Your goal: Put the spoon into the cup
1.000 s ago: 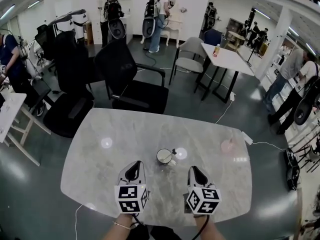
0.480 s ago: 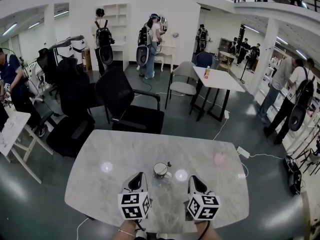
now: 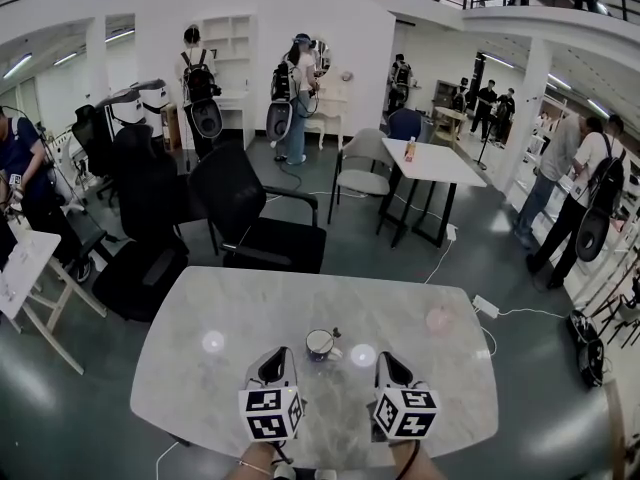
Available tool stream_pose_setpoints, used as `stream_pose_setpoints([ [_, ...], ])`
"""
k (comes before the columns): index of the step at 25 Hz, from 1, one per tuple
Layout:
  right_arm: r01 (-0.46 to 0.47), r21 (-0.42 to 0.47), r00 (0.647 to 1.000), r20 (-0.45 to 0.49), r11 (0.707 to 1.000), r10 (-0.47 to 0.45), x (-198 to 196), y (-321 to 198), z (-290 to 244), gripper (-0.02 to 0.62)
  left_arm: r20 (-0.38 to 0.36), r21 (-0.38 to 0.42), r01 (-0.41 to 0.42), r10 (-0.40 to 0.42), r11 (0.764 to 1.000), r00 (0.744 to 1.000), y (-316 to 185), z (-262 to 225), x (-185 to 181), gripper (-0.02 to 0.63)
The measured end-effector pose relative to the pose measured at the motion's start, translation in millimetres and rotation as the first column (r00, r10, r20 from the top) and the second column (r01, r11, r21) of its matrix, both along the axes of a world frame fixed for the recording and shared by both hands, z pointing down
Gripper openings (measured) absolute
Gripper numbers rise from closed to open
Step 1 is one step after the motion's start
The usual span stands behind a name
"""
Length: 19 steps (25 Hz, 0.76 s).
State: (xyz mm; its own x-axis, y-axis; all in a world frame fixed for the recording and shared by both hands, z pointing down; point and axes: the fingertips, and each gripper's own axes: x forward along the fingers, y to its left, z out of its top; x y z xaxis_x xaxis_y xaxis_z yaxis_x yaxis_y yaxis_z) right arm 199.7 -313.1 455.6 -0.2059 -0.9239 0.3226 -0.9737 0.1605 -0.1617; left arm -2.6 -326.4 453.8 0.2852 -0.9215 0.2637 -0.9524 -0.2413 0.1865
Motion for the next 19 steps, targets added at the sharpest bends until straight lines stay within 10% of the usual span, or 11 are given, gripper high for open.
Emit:
stream_pose_setpoints([
  [19, -0.014, -0.008, 1.0, -0.008, 1.0, 0.014, 3.5, -8.3, 2.2, 0.031, -0.009, -0.007, -0.007, 0.007, 1.0, 1.0, -13.8, 4.8, -0.7, 0.018],
])
